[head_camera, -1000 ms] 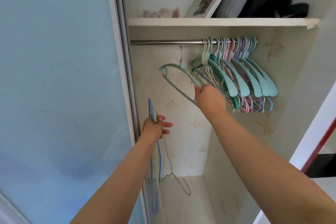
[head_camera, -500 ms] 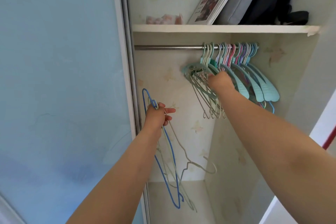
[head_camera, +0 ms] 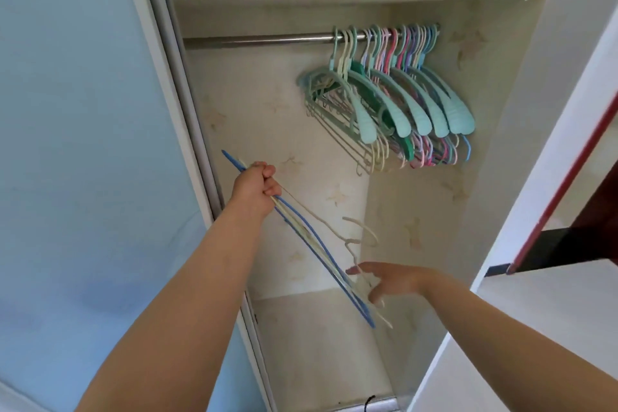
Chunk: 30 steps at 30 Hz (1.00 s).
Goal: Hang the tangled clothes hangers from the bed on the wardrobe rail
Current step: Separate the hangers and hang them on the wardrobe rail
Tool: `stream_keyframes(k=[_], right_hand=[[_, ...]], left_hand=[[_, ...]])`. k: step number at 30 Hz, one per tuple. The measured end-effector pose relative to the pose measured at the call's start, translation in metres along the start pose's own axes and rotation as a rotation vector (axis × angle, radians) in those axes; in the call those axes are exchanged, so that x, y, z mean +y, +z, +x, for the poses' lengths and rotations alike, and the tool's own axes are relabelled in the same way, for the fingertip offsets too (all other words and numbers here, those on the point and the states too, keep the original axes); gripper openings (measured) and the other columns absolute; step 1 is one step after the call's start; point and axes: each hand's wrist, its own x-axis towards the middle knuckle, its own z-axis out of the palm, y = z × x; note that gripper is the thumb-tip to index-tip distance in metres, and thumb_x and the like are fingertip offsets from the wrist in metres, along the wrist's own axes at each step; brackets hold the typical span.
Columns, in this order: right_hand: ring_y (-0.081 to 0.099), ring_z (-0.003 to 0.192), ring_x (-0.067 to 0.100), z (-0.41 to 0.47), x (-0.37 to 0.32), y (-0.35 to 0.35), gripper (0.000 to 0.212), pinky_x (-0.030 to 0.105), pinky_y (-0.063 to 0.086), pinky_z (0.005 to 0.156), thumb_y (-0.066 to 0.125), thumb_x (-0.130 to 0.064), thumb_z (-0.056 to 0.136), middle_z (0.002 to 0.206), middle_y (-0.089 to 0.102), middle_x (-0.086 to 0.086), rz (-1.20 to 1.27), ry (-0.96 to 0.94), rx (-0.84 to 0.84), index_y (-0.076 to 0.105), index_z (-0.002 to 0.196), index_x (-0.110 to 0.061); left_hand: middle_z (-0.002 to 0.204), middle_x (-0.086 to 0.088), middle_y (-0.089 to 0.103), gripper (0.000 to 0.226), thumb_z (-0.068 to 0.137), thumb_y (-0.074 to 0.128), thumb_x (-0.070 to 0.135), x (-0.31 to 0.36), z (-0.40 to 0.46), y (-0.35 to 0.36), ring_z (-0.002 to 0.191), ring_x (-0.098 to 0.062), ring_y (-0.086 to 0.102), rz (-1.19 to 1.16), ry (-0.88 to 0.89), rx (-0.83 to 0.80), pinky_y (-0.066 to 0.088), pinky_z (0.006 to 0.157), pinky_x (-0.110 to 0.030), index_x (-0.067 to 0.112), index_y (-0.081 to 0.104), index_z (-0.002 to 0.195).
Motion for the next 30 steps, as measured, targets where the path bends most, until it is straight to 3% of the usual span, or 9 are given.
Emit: stream_keyframes(k=[2,6,11,15,17,19,23,26,30], right_hand=[[0.057,0.116,0.018,-0.003,0.008,0.007,0.029,0.025,0.043,0.094,0.059,-0.052,0.074,0.113,0.061,-0.010,-0.026,0.041,0.049,0.065,0.100,-0.041],[0.061,0.086,0.016,-0.016,0.028,0.008,0.045,0.030,0.048,0.089,0.046,-0.057,0.092,0.074,0.064,-0.009,0.333,0.037,0.300,0.070,0.081,-0.020],[0.067,0.068,0.023,-0.040,0.015,-0.003,0.051,0.026,0.055,0.059,0.044,-0.045,0.096,0.076,0.066,0.020,0.799,-0.102,0.597,0.070,0.086,-0.002],[0.068,0.077,0.020,-0.055,-0.033,-0.014,0.046,0.032,0.058,0.074,0.042,-0.034,0.100,0.077,0.071,0.011,0.745,-0.308,0.688,0.068,0.077,-0.003],[0.070,0.081,0.015,-0.058,-0.061,-0.018,0.046,0.024,0.056,0.079,0.037,-0.031,0.102,0.072,0.072,0.008,0.663,-0.375,0.742,0.064,0.074,-0.007],[0.070,0.074,0.008,-0.058,-0.088,-0.023,0.043,0.018,0.050,0.075,0.034,-0.033,0.103,0.061,0.069,0.005,0.513,-0.373,0.814,0.055,0.073,-0.012],[0.062,0.051,0.015,-0.052,-0.126,-0.043,0.040,0.029,0.044,0.060,0.029,-0.034,0.103,0.052,0.060,0.009,0.362,-0.365,0.977,0.052,0.081,-0.011],[0.060,0.064,0.029,-0.044,-0.154,-0.078,0.040,0.032,0.045,0.062,0.027,-0.033,0.104,0.063,0.056,0.005,0.287,-0.350,1.129,0.053,0.087,-0.007],[0.060,0.085,0.038,-0.033,-0.184,-0.127,0.044,0.041,0.049,0.072,0.028,-0.029,0.104,0.089,0.062,0.024,0.259,-0.334,1.160,0.055,0.099,0.005]], left_hand=[[0.040,0.008,0.037,0.033,0.100,0.024,0.006,0.002,0.003,0.003,0.026,-0.005,0.016,-0.053,-0.014,-0.027,0.015,0.029,-0.013,0.019,0.035,0.071],[0.044,0.006,0.046,0.032,0.102,0.026,0.009,0.007,0.008,-0.001,0.026,-0.004,0.020,-0.120,-0.021,-0.029,0.017,0.028,-0.013,0.018,0.036,0.073],[0.063,0.003,0.033,0.032,0.103,0.036,0.013,0.002,0.000,-0.010,0.036,-0.005,0.033,0.003,-0.088,0.086,0.018,0.031,-0.010,0.024,0.041,0.072],[0.043,0.004,0.040,0.027,0.100,0.046,0.015,-0.016,-0.004,-0.020,0.026,-0.004,0.028,0.097,-0.130,0.063,0.018,0.032,-0.010,0.024,0.048,0.075],[0.052,0.004,0.038,0.025,0.100,0.049,0.015,-0.022,-0.005,-0.022,0.028,-0.004,0.028,0.135,-0.094,0.119,0.020,0.033,-0.010,0.022,0.050,0.076],[0.064,0.002,0.041,0.023,0.100,0.047,0.016,-0.026,-0.008,-0.022,0.037,-0.007,0.036,0.204,-0.036,0.160,0.028,0.038,-0.015,0.022,0.050,0.079],[0.077,0.006,0.054,0.030,0.101,0.033,0.018,-0.027,-0.015,-0.022,0.067,-0.011,0.050,0.369,-0.027,0.156,0.036,0.067,-0.032,0.030,0.053,0.084],[0.085,0.003,0.054,0.030,0.104,0.030,0.020,-0.024,-0.023,-0.019,0.073,-0.011,0.053,0.474,0.063,0.091,0.032,0.061,-0.028,0.032,0.053,0.089],[0.077,-0.002,0.054,0.024,0.105,0.031,0.017,-0.023,-0.031,-0.013,0.061,-0.016,0.050,0.422,0.239,0.055,0.034,0.055,-0.029,0.030,0.047,0.091]])
